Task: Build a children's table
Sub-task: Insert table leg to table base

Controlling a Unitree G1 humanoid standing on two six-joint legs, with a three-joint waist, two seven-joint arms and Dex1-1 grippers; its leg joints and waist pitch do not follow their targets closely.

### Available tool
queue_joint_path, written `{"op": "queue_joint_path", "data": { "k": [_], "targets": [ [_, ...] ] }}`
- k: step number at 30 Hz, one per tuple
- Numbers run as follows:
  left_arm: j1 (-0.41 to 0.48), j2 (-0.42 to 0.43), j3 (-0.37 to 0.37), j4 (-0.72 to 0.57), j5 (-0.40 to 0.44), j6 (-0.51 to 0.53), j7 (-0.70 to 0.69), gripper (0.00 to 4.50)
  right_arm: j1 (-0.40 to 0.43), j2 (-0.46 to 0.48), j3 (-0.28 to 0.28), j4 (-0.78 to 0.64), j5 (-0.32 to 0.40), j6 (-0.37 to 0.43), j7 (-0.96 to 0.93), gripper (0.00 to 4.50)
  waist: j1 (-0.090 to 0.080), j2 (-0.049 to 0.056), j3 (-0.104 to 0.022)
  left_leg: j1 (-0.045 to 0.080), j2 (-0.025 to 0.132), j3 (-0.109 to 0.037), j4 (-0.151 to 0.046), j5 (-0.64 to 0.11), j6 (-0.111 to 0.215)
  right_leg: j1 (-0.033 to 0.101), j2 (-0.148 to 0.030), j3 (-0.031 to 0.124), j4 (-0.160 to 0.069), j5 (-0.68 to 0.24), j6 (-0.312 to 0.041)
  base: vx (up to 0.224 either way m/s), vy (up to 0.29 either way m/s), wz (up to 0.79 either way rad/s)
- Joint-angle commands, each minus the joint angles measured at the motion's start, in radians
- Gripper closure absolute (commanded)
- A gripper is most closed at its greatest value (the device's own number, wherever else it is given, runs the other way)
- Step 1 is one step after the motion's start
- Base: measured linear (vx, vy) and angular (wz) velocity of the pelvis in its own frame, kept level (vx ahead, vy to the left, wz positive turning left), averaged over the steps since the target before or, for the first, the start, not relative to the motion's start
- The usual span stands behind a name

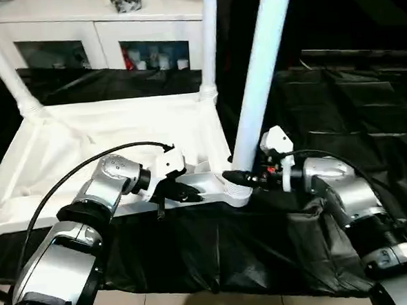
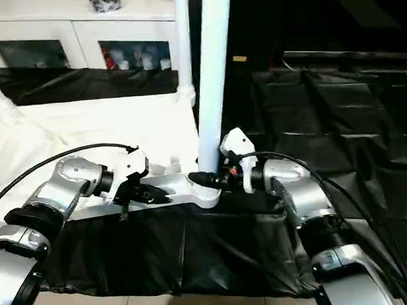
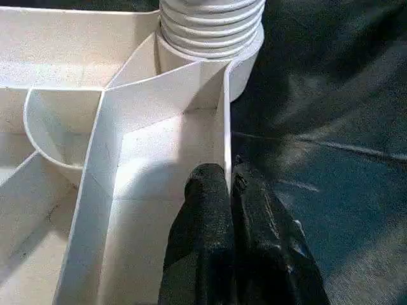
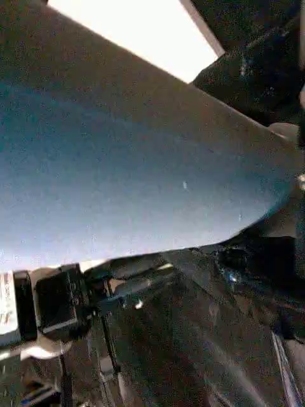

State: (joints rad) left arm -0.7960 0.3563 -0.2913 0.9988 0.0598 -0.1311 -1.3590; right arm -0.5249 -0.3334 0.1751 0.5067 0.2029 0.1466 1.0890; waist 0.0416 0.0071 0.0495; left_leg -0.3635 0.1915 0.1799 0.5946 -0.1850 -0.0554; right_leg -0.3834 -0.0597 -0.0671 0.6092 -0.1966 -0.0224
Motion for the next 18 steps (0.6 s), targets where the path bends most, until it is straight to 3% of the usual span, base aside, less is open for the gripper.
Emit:
{"op": "queue_joint_path", "data": {
  "k": [1, 8, 11, 12, 14, 15, 18],
  "targets": [
    [-0.021, -0.001, 0.005, -0.030, -0.020, -0.027, -0.045, 4.50, 0.061, 0.010, 0.081, 0.047, -0.029, 0.035, 0.051, 2.62, 0.007, 0.003, -0.055, 0.013, 0.050, -0.016, -0.078, -0.259, 0.029, 0.036, -0.091, 0.055, -0.086, -0.257, -0.231, 0.000, 0.000, 0.00],
    [-0.024, -0.005, -0.015, -0.012, 0.006, -0.034, -0.036, 4.50, 0.066, 0.015, 0.087, 0.063, -0.056, -0.007, 0.049, 2.62, 0.012, 0.007, -0.053, 0.015, 0.050, -0.016, -0.081, -0.275, 0.019, 0.035, -0.092, 0.054, -0.087, -0.270, -0.237, 0.000, 0.000, 0.00],
    [-0.042, -0.020, 0.001, 0.009, 0.014, -0.011, 0.026, 4.50, 0.059, 0.034, 0.064, 0.083, -0.062, -0.020, -0.012, 2.62, 0.010, 0.005, -0.046, 0.019, 0.049, -0.017, -0.083, -0.316, 0.008, 0.030, -0.095, 0.055, -0.097, -0.358, -0.219, 0.000, 0.000, 0.00],
    [-0.054, -0.030, 0.012, 0.020, 0.020, 0.012, 0.076, 4.50, 0.049, 0.053, 0.035, 0.109, -0.066, -0.030, -0.080, 2.62, 0.008, 0.004, -0.041, 0.026, 0.048, -0.021, -0.084, -0.357, -0.002, 0.025, -0.096, 0.055, -0.105, -0.449, -0.195, 0.000, 0.000, 0.00],
    [-0.062, -0.039, 0.023, 0.024, 0.016, 0.037, 0.107, 4.50, 0.035, 0.069, 0.007, 0.139, -0.072, -0.035, -0.151, 2.62, 0.004, 0.005, -0.041, 0.030, 0.046, -0.024, -0.084, -0.380, -0.015, 0.019, -0.097, 0.053, -0.110, -0.505, -0.181, 0.000, 0.000, 0.00],
    [-0.076, -0.059, 0.043, 0.027, 0.012, 0.079, 0.173, 4.50, 0.007, 0.095, -0.039, 0.193, -0.075, -0.036, -0.261, 2.62, 0.001, 0.003, -0.039, 0.031, 0.043, -0.028, -0.084, -0.394, -0.021, 0.017, -0.098, 0.051, -0.115, -0.555, -0.161, -0.051, 0.002, -0.05],
    [-0.090, -0.086, 0.060, 0.022, 0.007, 0.133, 0.248, 4.50, -0.028, 0.120, -0.078, 0.252, -0.071, -0.034, -0.363, 2.62, -0.015, 0.002, -0.036, 0.031, 0.041, -0.034, -0.083, -0.427, -0.025, 0.015, -0.099, 0.042, -0.127, -0.639, -0.120, -0.039, 0.007, -0.06]
  ]
}}
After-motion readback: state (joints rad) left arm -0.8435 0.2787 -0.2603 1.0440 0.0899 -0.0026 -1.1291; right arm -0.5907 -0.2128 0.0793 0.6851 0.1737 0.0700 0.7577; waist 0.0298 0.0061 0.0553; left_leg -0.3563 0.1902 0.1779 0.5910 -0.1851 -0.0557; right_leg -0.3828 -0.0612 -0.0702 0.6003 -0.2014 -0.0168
